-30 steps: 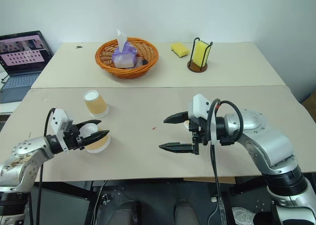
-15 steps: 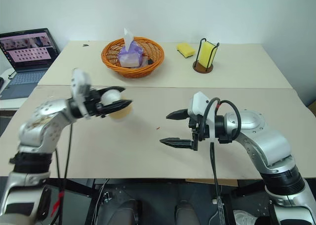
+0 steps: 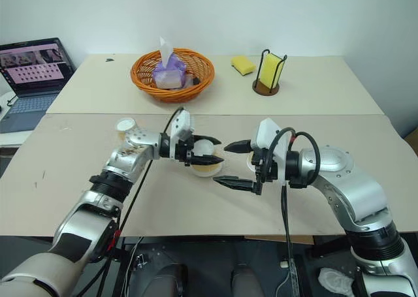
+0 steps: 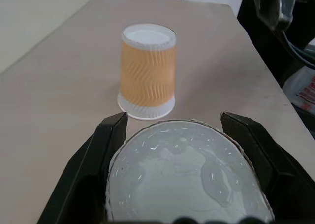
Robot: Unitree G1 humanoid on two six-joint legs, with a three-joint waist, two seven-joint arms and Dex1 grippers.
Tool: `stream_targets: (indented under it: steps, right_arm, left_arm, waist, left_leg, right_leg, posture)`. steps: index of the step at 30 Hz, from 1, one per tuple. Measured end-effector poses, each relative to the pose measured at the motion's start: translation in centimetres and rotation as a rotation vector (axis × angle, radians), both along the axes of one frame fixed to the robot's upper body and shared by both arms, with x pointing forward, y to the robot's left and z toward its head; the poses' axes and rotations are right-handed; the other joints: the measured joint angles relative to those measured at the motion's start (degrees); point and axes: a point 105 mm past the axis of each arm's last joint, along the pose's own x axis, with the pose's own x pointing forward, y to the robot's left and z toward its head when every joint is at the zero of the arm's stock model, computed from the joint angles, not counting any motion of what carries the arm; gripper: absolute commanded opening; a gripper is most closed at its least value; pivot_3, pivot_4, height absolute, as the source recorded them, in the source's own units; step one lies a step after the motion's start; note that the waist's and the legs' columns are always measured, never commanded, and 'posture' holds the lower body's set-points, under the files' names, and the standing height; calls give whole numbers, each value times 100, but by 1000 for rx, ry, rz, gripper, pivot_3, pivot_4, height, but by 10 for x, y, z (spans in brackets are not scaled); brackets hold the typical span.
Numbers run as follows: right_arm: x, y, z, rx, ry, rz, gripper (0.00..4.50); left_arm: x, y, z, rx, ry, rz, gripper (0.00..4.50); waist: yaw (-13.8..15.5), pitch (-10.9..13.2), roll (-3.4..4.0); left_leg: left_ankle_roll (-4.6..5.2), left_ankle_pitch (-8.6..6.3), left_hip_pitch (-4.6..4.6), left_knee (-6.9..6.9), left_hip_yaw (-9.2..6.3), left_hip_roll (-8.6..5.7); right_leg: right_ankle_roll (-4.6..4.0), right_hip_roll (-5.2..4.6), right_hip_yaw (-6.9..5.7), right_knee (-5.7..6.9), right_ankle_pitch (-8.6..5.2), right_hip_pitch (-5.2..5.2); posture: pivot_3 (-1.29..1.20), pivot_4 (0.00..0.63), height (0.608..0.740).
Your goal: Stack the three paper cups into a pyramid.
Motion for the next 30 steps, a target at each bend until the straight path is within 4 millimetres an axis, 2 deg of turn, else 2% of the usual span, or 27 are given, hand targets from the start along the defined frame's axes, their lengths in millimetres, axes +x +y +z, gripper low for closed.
stream_targets:
  steps: [8,10,11,13,18,21,25,27,30]
  right_arm:
    - [0,-3,0,-3,-2,-17,4500]
    - [0,-3,0,-2,-3,-19,4500]
    - [1,-3,0,-2,-3,-20,4500]
    - [1,-3,0,-2,-4,-21,4500]
    - [2,-4,-1,-6,-2,-29,4500]
    - [3,-4,-2,-9,-6,-27,4500]
    - [6,-2,-2,0,-1,-18,4500]
    - [7,-2,-2,2,0,-13,4500]
    - [7,0,-2,2,-3,-4,4500]
  left_arm:
    - [1,-8,-4,14,-20,-10,2630]
    - [3,-7,-3,15,-27,-1,3634]
    - [4,-7,-2,12,-33,6,3781]
    - [6,-6,2,-1,-44,14,4463]
    - [8,0,13,-18,-74,30,4463]
    - [10,5,36,-81,-93,59,4463]
    - [3,15,97,-262,-140,117,4463]
    - [1,23,123,-354,-164,195,4463]
    - [7,40,156,-527,-214,461,4463]
  waist:
    - [7,0,0]
    - [8,0,0]
    - [8,0,0]
    - [9,0,0]
    - [7,0,0]
    - [7,0,0]
    - [-8,0,0]
    - [-8,0,0]
    - [13,0,0]
  left_leg:
    - [2,-1,0,5,-2,0]
    - [2,-1,0,5,-2,0]
    - [2,-1,0,5,-3,0]
    - [2,-1,0,5,-2,0]
    - [2,-1,0,5,-2,0]
    - [2,-1,0,6,-3,1]
    - [2,-1,0,7,-6,2]
    - [2,-1,0,9,-8,2]
    - [2,-1,1,17,-11,1]
  right_leg:
    - [0,0,0,2,0,1]
    - [0,1,0,2,0,1]
    - [0,0,0,2,0,1]
    - [0,0,0,2,0,1]
    - [1,0,0,3,0,1]
    - [1,0,0,4,0,0]
    - [1,0,0,6,0,0]
    - [2,0,0,9,-1,0]
    - [3,-2,-1,11,0,5]
  posture:
    - [0,150,740]
    - [0,150,740]
    - [0,150,740]
    - [0,150,740]
    - [0,150,740]
    - [0,150,740]
    - [0,150,740]
    - [0,150,740]
    - [0,150,740]
